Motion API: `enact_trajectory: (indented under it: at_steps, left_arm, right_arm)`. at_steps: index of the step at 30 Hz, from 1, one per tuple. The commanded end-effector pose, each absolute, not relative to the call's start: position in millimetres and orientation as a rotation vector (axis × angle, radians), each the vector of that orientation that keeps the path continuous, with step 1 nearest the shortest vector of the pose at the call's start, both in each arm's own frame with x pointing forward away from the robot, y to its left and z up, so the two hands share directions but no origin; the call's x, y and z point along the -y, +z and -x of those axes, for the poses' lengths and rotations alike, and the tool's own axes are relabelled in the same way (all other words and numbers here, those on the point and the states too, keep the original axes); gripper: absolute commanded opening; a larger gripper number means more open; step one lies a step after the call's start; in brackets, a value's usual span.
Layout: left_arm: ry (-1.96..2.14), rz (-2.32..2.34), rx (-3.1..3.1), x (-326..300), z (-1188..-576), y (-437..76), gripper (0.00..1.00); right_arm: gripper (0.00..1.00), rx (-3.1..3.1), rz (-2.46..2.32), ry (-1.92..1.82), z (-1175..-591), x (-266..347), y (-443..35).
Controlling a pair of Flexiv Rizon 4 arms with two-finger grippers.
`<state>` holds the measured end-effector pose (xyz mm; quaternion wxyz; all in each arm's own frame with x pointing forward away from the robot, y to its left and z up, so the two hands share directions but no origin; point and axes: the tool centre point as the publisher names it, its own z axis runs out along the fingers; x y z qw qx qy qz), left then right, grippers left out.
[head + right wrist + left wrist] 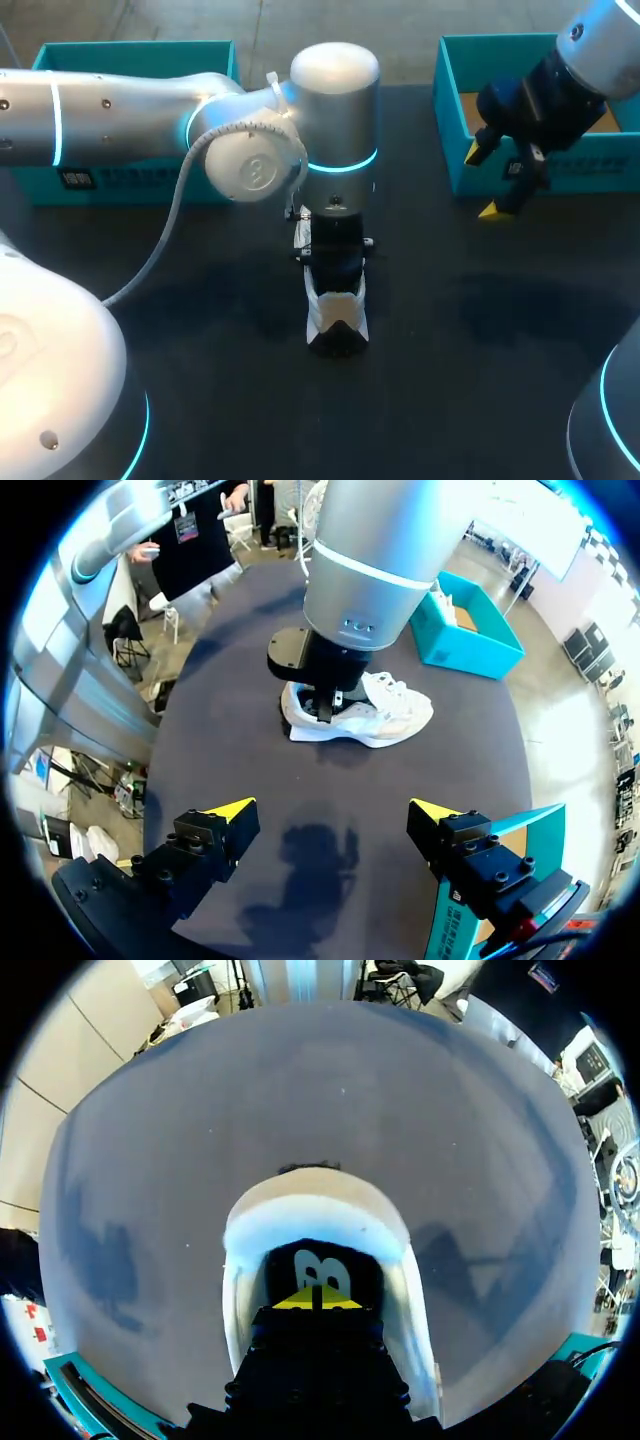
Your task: Take the shoe out of the shoebox, open the shoe tongue, remove and reinsert the insole, then place the shoe into the shoebox
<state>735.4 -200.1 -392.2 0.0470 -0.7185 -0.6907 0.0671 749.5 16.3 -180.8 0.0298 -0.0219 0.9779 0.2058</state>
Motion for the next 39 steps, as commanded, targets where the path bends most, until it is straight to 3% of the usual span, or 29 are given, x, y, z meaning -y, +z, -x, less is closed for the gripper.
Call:
enact_trajectory:
  at_steps: [1, 39]
  left_arm:
    - [0.219, 2.208, 2.140, 196.7, -737.2, -384.8, 0.00]
    - [0.253, 2.221, 2.081, 203.9, -724.0, -390.0, 0.00]
  right_arm:
    - [1.00, -3.019, 0.066, 0.630, -750.7, -17.3, -181.1]
    - [1.00, -3.019, 0.066, 0.630, -750.7, -17.3, -181.1]
